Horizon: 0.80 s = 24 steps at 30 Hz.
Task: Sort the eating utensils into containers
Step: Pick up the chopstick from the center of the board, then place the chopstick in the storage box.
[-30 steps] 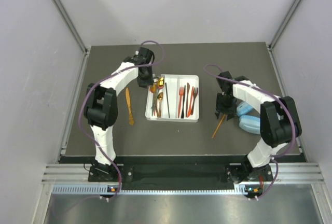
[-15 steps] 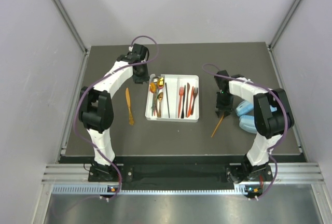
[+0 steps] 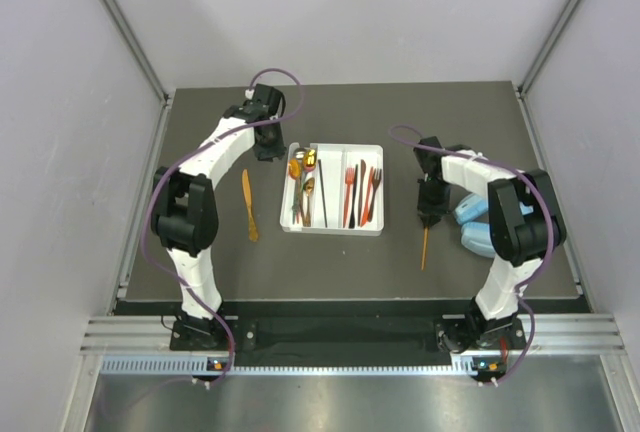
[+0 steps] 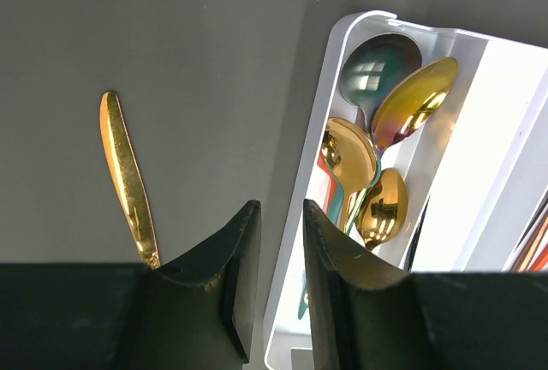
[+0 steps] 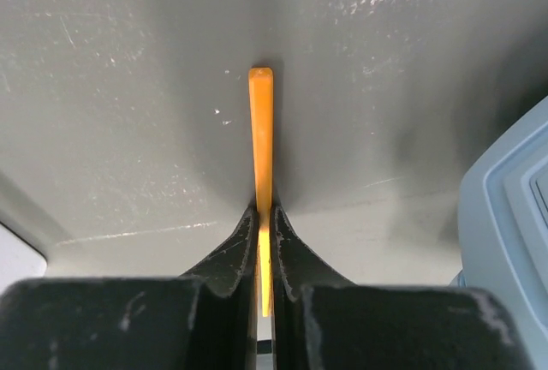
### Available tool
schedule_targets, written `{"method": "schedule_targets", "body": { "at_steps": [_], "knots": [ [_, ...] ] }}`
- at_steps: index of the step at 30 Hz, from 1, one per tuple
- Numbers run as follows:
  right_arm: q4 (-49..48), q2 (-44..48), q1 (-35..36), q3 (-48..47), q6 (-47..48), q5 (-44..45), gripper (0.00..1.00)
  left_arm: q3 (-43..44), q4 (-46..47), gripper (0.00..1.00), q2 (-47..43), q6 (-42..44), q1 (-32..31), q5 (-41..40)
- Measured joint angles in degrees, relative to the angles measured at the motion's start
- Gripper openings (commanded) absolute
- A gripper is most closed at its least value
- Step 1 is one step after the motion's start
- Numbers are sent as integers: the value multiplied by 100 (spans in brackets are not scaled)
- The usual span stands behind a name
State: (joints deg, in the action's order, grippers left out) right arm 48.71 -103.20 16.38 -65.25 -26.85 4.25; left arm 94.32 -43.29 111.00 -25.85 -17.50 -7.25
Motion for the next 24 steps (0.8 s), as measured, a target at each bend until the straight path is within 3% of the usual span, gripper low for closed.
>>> {"method": "schedule_targets", "body": {
  "at_steps": [9, 19, 24],
  "knots": [
    [98, 11, 151, -238, 393, -343, 0, -39, 2, 33, 0, -81, 28, -72],
    [0, -114, 549, -3241, 671, -1558, 0, -313, -59, 33, -4, -433, 205, -332],
    [-295, -1008, 1113, -4199, 533, -2216, 0, -332, -111, 33, -28, -564, 273, -555]
  ]
}}
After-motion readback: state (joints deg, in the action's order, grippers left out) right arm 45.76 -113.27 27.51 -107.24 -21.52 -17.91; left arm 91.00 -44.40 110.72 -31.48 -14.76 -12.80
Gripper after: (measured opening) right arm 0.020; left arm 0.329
